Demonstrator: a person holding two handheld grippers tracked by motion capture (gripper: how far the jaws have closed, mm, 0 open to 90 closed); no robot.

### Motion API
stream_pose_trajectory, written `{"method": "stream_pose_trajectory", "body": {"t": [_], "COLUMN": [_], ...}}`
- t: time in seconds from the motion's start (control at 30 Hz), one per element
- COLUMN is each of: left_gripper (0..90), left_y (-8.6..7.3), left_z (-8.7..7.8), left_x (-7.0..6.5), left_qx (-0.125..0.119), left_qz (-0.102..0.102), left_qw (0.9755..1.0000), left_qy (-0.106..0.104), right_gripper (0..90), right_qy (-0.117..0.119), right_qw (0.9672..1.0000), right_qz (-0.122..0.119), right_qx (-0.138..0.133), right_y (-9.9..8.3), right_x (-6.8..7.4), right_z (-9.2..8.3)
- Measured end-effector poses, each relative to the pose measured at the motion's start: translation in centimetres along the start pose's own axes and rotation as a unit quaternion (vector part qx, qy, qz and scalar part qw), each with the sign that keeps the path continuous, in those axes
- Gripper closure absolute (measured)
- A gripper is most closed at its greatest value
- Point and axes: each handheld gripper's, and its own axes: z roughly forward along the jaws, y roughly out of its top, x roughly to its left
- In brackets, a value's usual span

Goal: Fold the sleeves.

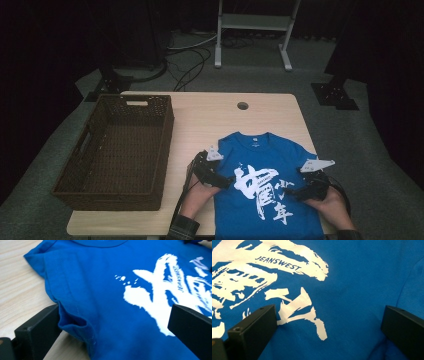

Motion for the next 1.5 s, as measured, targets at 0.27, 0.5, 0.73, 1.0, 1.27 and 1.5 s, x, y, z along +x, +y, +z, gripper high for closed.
{"method": "stream_pose_trajectory", "body": {"t": [0.27,0.5,0.73,1.0,1.27,1.5], "left_gripper": [0.1,0.1,0.1,0.1,0.0,0.1], "left_y": [0.5,0.8,0.5,0.1,-0.3,-0.5], "left_z": [0.2,0.4,1.0,2.0,2.1,1.7], "left_x": [-1.4,-2.4,-2.8,-3.3,-3.9,-3.3], "left_qx": [-0.003,-0.004,0.011,0.039,0.052,0.052], "left_qz": [0.016,0.024,0.026,0.048,0.106,0.108], "left_qw": [0.9997,0.9992,0.9990,0.9978,0.9930,0.9928], "left_qy": [-0.017,-0.031,-0.036,-0.021,-0.001,-0.002], "right_gripper": [0.0,0.0,0.0,0.0,0.0,0.0], "right_qy": [0.000,0.000,0.000,0.000,0.000,-0.003], "right_qw": [1.0000,1.0000,1.0000,1.0000,1.0000,1.0000], "right_qz": [0.000,0.000,0.000,0.000,0.000,0.004], "right_qx": [0.000,0.000,0.000,0.000,0.000,0.001], "right_y": [0.0,0.0,0.0,0.0,0.0,0.2], "right_x": [0.0,0.0,0.0,0.0,0.0,0.4], "right_z": [0.0,0.0,0.0,0.0,0.0,0.2]}}
